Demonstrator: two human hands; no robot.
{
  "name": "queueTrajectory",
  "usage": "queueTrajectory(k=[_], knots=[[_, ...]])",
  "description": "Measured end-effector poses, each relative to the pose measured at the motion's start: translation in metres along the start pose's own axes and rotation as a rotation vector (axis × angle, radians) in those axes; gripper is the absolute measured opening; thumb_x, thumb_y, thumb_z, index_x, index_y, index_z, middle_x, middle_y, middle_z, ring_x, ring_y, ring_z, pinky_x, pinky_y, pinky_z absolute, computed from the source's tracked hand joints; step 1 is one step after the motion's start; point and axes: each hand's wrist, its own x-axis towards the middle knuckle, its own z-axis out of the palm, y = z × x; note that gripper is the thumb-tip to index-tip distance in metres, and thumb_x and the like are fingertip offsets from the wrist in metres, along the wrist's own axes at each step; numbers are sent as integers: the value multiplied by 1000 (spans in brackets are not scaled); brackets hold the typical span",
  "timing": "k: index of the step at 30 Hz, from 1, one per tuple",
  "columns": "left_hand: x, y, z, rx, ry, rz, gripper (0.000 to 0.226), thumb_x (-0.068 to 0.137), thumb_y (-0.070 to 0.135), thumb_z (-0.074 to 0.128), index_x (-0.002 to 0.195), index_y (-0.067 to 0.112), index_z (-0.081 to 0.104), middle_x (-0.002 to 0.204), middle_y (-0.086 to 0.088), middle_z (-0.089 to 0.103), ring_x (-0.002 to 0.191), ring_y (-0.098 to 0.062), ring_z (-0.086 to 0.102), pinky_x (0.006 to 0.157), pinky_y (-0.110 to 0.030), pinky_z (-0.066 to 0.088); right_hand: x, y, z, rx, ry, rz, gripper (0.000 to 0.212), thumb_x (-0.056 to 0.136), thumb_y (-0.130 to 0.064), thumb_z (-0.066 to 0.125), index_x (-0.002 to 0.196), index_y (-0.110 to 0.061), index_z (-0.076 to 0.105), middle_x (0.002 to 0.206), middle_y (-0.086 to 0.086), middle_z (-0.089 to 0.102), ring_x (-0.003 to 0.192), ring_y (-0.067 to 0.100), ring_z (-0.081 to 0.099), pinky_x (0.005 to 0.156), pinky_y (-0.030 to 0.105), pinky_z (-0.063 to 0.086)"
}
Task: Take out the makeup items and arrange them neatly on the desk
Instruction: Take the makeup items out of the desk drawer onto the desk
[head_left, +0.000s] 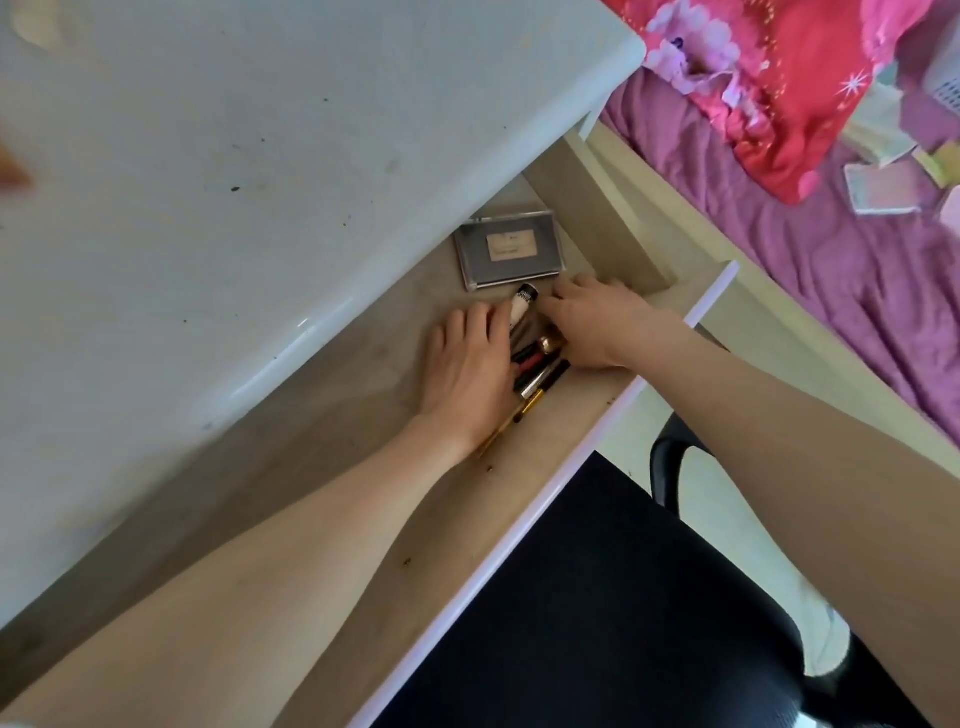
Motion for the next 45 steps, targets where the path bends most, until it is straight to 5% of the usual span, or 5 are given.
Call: queueTrajectory(k=[12, 18, 26, 35, 45], knots=[[-10, -6, -9, 231, -74, -21, 23, 99, 12, 32, 119, 7, 42, 119, -14, 47, 107, -29, 44, 85, -33, 36, -2, -12, 1, -17, -94, -83, 32, 94, -23, 46, 125, -14, 50, 128, 10, 47, 119, 27, 40, 91, 40, 38], [-35, -18, -21, 297, -144, -78, 26, 94, -1, 31, 116, 6, 42, 117, -15, 48, 106, -31, 44, 87, -35, 33, -22, -21, -9, -20, -52, -91, 17, 92, -10, 43, 103, -15, 54, 102, 5, 60, 93, 24, 54, 85, 36, 32], [-72, -23, -74, -483, -267, -285, 16, 99, 30, 35, 99, 14, 35, 74, -1, 48, 56, -14, 46, 45, -28, 31, -59, -42, -39, 256, 149, 12, 8, 94, -15, 41, 88, -15, 47, 66, -3, 44, 55, 12, 40, 50, 28, 27], [-115, -50, -173, -1288, -192, -445, 12, 95, 5, 43, 102, 13, 49, 74, -4, 56, 56, -9, 51, 54, -21, 46, -104, -107, -93, 1409, 173, 87, 17, 93, -17, 53, 87, -3, 61, 70, 4, 66, 59, 10, 63, 70, 26, 53], [-100, -146, -263, -1432, 193, -630, 22, 92, -10, 35, 93, 5, 51, 75, -9, 51, 59, -16, 50, 59, -27, 47, -48, -193, -206, 1854, 71, 90, 9, 91, -7, 56, 96, -1, 55, 70, 9, 62, 56, 19, 61, 60, 32, 56]])
